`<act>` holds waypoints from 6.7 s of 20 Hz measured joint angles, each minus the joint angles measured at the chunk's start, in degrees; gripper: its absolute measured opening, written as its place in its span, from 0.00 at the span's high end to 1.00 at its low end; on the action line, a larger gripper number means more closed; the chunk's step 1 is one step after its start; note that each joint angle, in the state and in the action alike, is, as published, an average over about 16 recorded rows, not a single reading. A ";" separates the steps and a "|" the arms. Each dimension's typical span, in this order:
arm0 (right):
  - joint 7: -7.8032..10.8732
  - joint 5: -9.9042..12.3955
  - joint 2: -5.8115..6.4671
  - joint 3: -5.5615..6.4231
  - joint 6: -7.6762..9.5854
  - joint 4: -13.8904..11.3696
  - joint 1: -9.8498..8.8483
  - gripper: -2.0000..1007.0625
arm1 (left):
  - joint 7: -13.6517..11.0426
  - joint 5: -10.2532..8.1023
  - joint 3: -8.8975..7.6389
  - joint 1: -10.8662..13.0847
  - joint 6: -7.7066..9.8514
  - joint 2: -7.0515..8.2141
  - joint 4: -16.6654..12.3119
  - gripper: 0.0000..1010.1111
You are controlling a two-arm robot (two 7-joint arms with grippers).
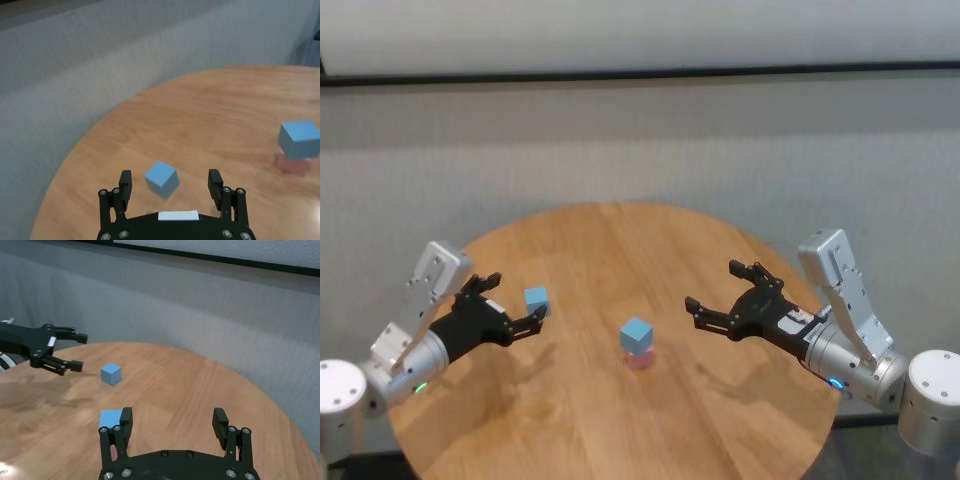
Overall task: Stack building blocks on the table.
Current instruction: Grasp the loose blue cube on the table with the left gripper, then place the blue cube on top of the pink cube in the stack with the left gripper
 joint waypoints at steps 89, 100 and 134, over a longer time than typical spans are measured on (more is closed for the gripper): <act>0.08 0.09 -0.17 0.03 -0.15 0.27 0.17 0.00 | 2.78 6.28 -4.73 -22.42 -14.77 -13.78 46.44 0.02; 0.08 0.09 -0.17 0.02 -0.15 0.26 0.17 0.00 | 2.85 6.21 -4.68 -22.03 -14.36 -13.67 45.68 0.20; 0.08 0.09 -0.17 0.03 -0.15 0.27 0.17 0.00 | 2.24 5.41 -5.69 -8.88 -4.20 -8.32 17.63 0.45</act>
